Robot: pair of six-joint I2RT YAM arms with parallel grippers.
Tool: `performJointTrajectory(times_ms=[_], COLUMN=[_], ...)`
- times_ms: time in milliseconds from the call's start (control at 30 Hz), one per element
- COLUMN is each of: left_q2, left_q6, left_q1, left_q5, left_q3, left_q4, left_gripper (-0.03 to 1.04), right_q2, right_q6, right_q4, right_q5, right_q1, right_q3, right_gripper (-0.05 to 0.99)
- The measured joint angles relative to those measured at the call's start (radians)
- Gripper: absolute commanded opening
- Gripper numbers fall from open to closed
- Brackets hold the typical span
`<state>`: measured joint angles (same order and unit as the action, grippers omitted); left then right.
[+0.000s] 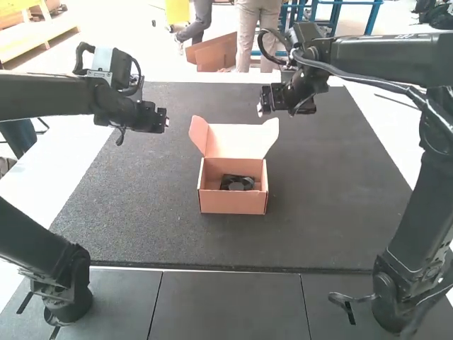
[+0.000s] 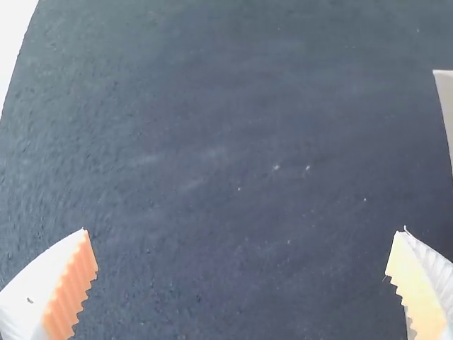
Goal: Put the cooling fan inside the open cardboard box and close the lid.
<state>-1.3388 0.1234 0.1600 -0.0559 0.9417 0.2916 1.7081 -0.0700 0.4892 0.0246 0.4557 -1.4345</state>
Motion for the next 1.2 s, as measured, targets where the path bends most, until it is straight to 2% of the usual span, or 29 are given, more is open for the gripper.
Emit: performJointTrajectory(times_ms=[167, 333, 533, 767, 1000, 1100, 1200], left_q2=[-0.064, -0.124, -0.176, -0.201, -0.201, -0.201, -0.201], left_q6=[0.006, 0.01, 0.02, 0.024, 0.024, 0.024, 0.024], left_q1=[0.036, 0.057, 0.061, 0.073, 0.118, 0.135, 0.144], left_q5=[0.0, 0.0, 0.0, 0.008, 0.048, 0.061, 0.068], left_q3=[0.013, 0.032, 0.047, 0.085, 0.104, 0.104, 0.103], left_q4=[-0.05, -0.077, -0.1, -0.107, -0.121, -0.121, -0.121], left_gripper=[0.97, 0.97, 0.97, 0.97, 0.97, 0.97, 0.97], right_q2=[0.0, 0.0, 0.02, 0.1, 0.139, 0.151, 0.163], right_q6=[0.014, 0.026, 0.031, 0.032, 0.018, 0.014, 0.007], right_q4=[-0.082, -0.089, -0.089, -0.045, -0.015, 0.001, 0.017], right_q5=[0.019, 0.026, 0.025, -0.01, -0.039, -0.046, -0.051], right_q1=[-0.015, -0.016, -0.016, -0.016, -0.038, -0.048, -0.048], right_q3=[0.032, 0.037, 0.035, -0.011, -0.082, -0.103, -0.11], right_gripper=[0.9, 0.9, 0.9, 0.9, 0.89, 0.85, 0.73])
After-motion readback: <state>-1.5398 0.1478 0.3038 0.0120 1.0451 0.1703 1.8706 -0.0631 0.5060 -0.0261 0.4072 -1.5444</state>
